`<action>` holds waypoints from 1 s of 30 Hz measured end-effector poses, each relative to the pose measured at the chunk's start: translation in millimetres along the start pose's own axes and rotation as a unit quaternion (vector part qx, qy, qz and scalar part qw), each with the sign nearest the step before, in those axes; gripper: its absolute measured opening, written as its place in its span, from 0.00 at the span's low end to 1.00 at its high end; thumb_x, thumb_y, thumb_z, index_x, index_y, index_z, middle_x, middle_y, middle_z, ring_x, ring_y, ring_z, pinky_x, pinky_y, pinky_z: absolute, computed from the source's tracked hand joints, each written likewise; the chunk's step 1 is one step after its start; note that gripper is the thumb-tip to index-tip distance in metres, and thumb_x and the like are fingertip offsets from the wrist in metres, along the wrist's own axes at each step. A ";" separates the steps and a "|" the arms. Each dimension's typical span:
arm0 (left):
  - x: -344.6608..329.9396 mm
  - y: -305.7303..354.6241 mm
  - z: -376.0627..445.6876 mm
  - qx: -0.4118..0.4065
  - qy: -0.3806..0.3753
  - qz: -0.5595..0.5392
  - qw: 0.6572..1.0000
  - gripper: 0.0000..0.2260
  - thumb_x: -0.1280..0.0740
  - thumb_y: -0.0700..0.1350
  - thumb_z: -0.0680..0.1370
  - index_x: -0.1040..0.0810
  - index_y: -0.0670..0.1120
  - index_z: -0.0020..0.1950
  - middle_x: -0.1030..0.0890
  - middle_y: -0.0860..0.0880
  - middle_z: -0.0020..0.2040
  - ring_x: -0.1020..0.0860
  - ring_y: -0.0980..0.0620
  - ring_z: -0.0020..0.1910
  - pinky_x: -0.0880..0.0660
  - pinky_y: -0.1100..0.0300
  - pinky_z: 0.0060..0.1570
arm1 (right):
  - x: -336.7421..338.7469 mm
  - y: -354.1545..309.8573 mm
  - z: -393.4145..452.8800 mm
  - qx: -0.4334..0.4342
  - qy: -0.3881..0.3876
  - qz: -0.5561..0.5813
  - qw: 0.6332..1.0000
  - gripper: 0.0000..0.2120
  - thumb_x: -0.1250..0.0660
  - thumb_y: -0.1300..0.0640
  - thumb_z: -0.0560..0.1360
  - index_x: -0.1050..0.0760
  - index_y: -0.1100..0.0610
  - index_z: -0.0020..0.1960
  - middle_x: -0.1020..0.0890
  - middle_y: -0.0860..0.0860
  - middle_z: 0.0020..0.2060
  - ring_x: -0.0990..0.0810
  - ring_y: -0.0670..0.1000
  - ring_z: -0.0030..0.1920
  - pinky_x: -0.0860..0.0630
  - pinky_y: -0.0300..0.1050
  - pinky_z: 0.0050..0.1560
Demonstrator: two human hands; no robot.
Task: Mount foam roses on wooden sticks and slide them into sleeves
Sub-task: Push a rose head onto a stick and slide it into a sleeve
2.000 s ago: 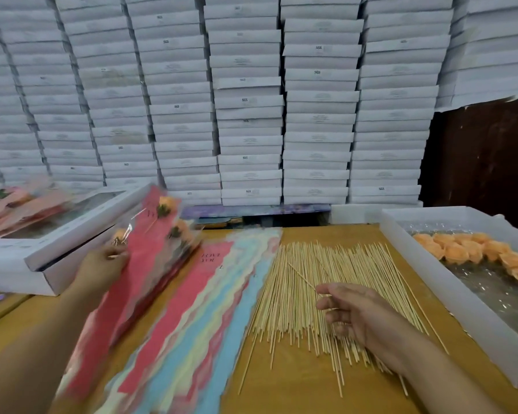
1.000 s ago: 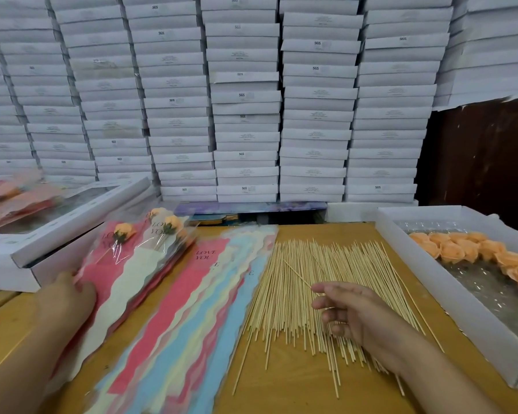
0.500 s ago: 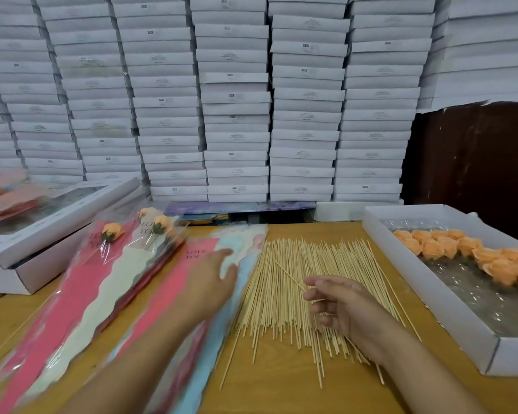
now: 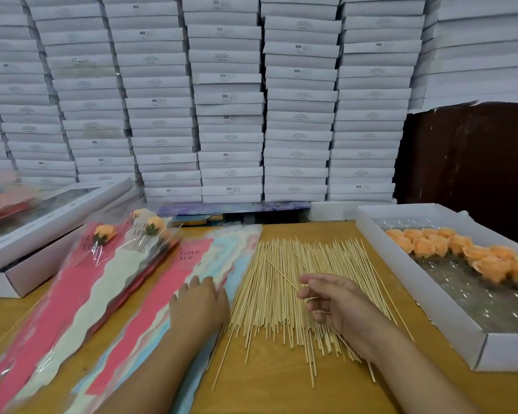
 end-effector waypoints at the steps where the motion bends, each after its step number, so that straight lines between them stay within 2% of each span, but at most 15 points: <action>1: 0.9 -2.9 0.2 0.006 -0.015 -0.001 1.000 0.15 0.47 0.52 0.82 0.26 0.45 0.57 0.23 0.45 0.57 0.25 0.43 0.59 0.27 0.47 0.62 | 0.6 0.1 0.4 -0.001 0.001 0.001 1.000 0.09 0.35 0.61 0.80 0.19 0.59 0.57 0.15 0.56 0.45 0.19 0.49 0.38 0.23 0.41 0.35; 4: 1.6 -7.5 5.0 -0.004 -0.018 -0.020 1.000 0.12 0.45 0.51 0.82 0.27 0.44 0.51 0.22 0.44 0.51 0.22 0.42 0.54 0.24 0.46 0.57 | 1.1 0.4 1.4 -0.003 0.004 0.006 1.000 0.09 0.35 0.61 0.79 0.18 0.59 0.56 0.15 0.57 0.45 0.19 0.50 0.37 0.23 0.40 0.33; 6: -1.0 -7.8 8.5 -0.004 -0.008 -0.012 1.000 0.16 0.46 0.53 0.82 0.26 0.44 0.60 0.24 0.42 0.63 0.26 0.40 0.63 0.28 0.44 0.65 | 1.0 1.2 1.4 -0.004 0.006 0.001 1.000 0.09 0.35 0.61 0.79 0.18 0.59 0.56 0.15 0.57 0.44 0.19 0.49 0.37 0.23 0.40 0.33; 8: -6.2 -8.1 9.0 0.008 -0.014 0.013 1.000 0.23 0.49 0.57 0.83 0.33 0.48 0.74 0.34 0.43 0.76 0.35 0.40 0.74 0.39 0.39 0.73 | -0.5 1.4 -0.1 -0.001 0.011 -0.019 1.000 0.08 0.34 0.61 0.79 0.18 0.58 0.56 0.14 0.56 0.44 0.18 0.49 0.37 0.23 0.39 0.33; 10: -13.7 -9.4 8.2 0.013 -0.035 0.017 0.999 0.25 0.53 0.60 0.82 0.37 0.50 0.76 0.37 0.43 0.78 0.38 0.39 0.76 0.42 0.36 0.74 | -3.3 0.5 -2.7 0.015 0.032 -0.078 0.996 0.09 0.35 0.62 0.80 0.19 0.56 0.56 0.14 0.53 0.42 0.18 0.48 0.36 0.23 0.39 0.33; 12: -17.8 -11.4 8.4 0.015 -0.047 0.011 0.999 0.25 0.54 0.60 0.82 0.35 0.50 0.73 0.34 0.43 0.76 0.36 0.39 0.74 0.41 0.36 0.72 | -6.3 -3.3 -5.9 0.045 0.070 -0.180 0.980 0.10 0.36 0.62 0.80 0.20 0.53 0.57 0.14 0.48 0.41 0.18 0.46 0.35 0.23 0.37 0.33; 14: -19.0 -12.7 8.9 0.014 -0.047 0.009 0.999 0.24 0.54 0.60 0.82 0.33 0.50 0.71 0.32 0.44 0.74 0.35 0.40 0.73 0.39 0.37 0.71 | -6.8 -12.6 -9.5 0.087 0.101 -0.288 0.948 0.10 0.36 0.60 0.80 0.21 0.47 0.57 0.15 0.44 0.41 0.19 0.47 0.35 0.24 0.35 0.31; 16: -18.9 -12.6 8.0 0.010 -0.043 0.007 0.999 0.23 0.54 0.59 0.82 0.33 0.50 0.69 0.31 0.44 0.73 0.34 0.40 0.72 0.38 0.37 0.70 | -2.0 -29.4 -13.6 0.126 0.117 -0.381 0.909 0.11 0.35 0.56 0.80 0.24 0.44 0.61 0.19 0.40 0.45 0.17 0.49 0.40 0.25 0.31 0.31; 19: -19.8 -13.3 7.9 0.008 -0.037 0.006 0.999 0.22 0.54 0.59 0.82 0.32 0.50 0.69 0.30 0.44 0.72 0.33 0.40 0.71 0.38 0.38 0.70 | 20.3 -65.8 -18.1 0.135 0.150 -0.481 0.853 0.15 0.37 0.52 0.81 0.25 0.47 0.67 0.21 0.39 0.54 0.21 0.40 0.47 0.28 0.32 0.40; 22: -20.1 -13.3 8.2 0.009 -0.036 0.000 0.999 0.22 0.54 0.59 0.82 0.32 0.50 0.68 0.30 0.44 0.71 0.33 0.40 0.71 0.38 0.37 0.71 | 65.9 -102.6 -13.9 0.093 0.227 -0.576 0.780 0.16 0.37 0.52 0.80 0.24 0.50 0.67 0.20 0.47 0.61 0.21 0.49 0.56 0.29 0.44 0.51; 24: -19.7 -12.8 7.8 0.009 -0.037 0.000 0.999 0.22 0.54 0.59 0.82 0.32 0.50 0.68 0.30 0.44 0.71 0.33 0.40 0.71 0.38 0.37 0.71 | 104.5 -119.7 -7.1 0.053 0.295 -0.616 0.728 0.17 0.37 0.56 0.78 0.23 0.53 0.66 0.19 0.53 0.61 0.22 0.56 0.60 0.28 0.48 0.53; 27: -20.5 -12.8 7.7 0.010 -0.034 -0.001 0.999 0.23 0.54 0.59 0.82 0.32 0.50 0.69 0.30 0.44 0.72 0.33 0.40 0.72 0.38 0.37 0.71 | 171.7 -123.7 1.3 -0.016 0.375 -0.640 0.670 0.19 0.33 0.61 0.73 0.22 0.57 0.63 0.18 0.60 0.54 0.21 0.63 0.54 0.23 0.50 0.46; 30: -21.3 -13.4 7.9 0.013 -0.032 -0.002 0.999 0.23 0.54 0.59 0.82 0.33 0.50 0.70 0.31 0.44 0.73 0.34 0.40 0.72 0.39 0.37 0.71 | 241.2 -112.1 5.6 -0.090 0.402 -0.658 0.630 0.21 0.28 0.55 0.71 0.23 0.60 0.62 0.20 0.61 0.53 0.22 0.64 0.54 0.22 0.56 0.53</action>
Point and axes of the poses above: each hand's wrist, its own z-axis towards the middle knuckle, its own x-axis out of the back of the hand, y = z × x, the point moved 2 cm from there along z, towards the middle knuckle
